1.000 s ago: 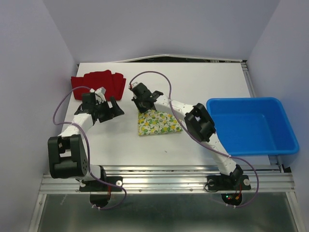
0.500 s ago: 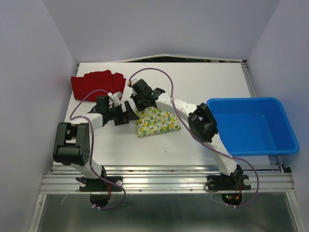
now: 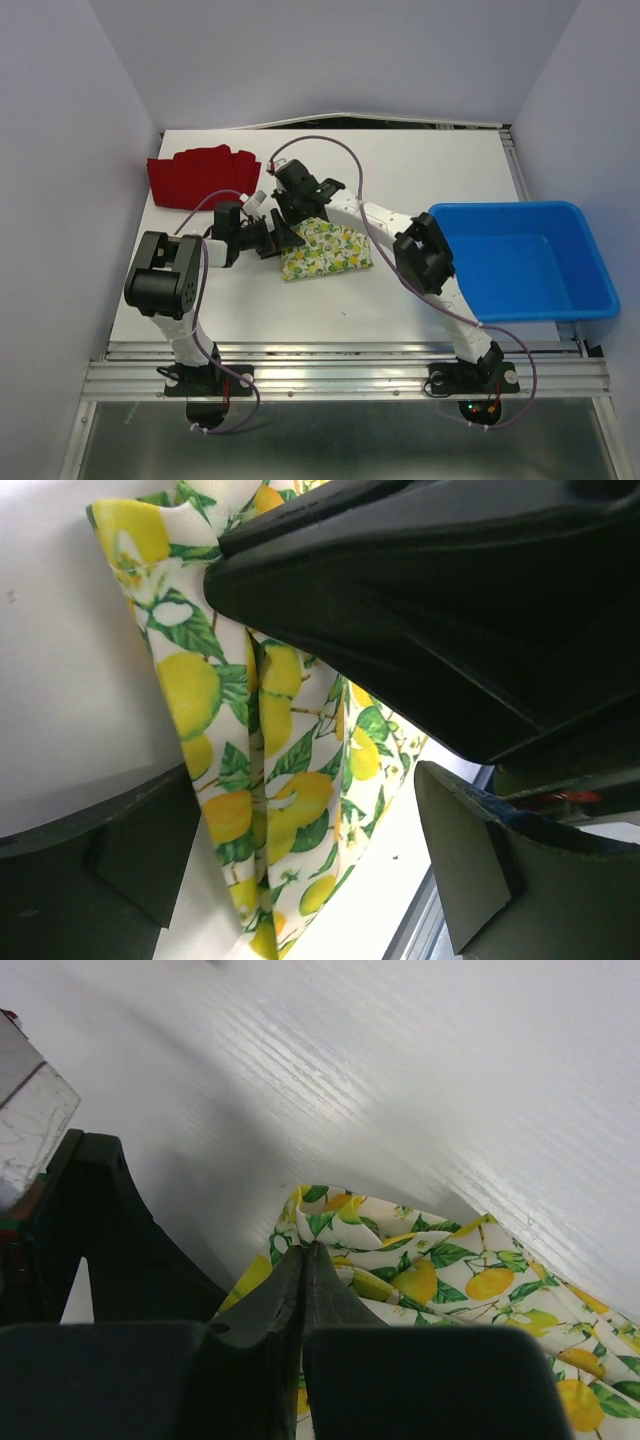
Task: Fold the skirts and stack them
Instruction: Neatly place the folded skirt to the corner
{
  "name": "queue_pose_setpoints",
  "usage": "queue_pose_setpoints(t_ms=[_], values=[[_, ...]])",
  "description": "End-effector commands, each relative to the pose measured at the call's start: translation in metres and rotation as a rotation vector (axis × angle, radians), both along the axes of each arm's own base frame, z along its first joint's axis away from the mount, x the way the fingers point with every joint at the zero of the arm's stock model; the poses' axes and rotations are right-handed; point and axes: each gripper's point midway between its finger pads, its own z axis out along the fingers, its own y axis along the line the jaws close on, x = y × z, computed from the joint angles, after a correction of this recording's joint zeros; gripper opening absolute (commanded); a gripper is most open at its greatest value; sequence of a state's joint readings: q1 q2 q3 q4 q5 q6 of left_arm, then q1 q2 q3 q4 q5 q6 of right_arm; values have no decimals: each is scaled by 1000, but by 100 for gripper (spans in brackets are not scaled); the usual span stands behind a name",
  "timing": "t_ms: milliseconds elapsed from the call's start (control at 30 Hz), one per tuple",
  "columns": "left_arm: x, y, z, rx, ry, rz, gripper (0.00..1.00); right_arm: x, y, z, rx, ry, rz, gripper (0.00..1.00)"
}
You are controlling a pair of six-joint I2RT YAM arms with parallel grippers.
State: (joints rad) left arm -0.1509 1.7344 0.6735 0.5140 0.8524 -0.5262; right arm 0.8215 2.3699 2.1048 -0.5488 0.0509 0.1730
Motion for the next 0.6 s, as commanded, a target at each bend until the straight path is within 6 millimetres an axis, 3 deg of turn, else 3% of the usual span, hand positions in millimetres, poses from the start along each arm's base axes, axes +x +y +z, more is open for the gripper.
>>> queue_pose_setpoints(t_ms=[0,267,467,567], values=[[-2,-1,-22,16,59,33,97,15,6,78,125,-106,-21,1],[13,0,-40,56,88,79,83,23,5,94,158,-133,-37,1],[27,-9,-51,55,120,76,75,24,-1,94,161,-122,-58,1],[28,-11,-54,55,127,76,63,26,-2,95,159,-129,-69,1]])
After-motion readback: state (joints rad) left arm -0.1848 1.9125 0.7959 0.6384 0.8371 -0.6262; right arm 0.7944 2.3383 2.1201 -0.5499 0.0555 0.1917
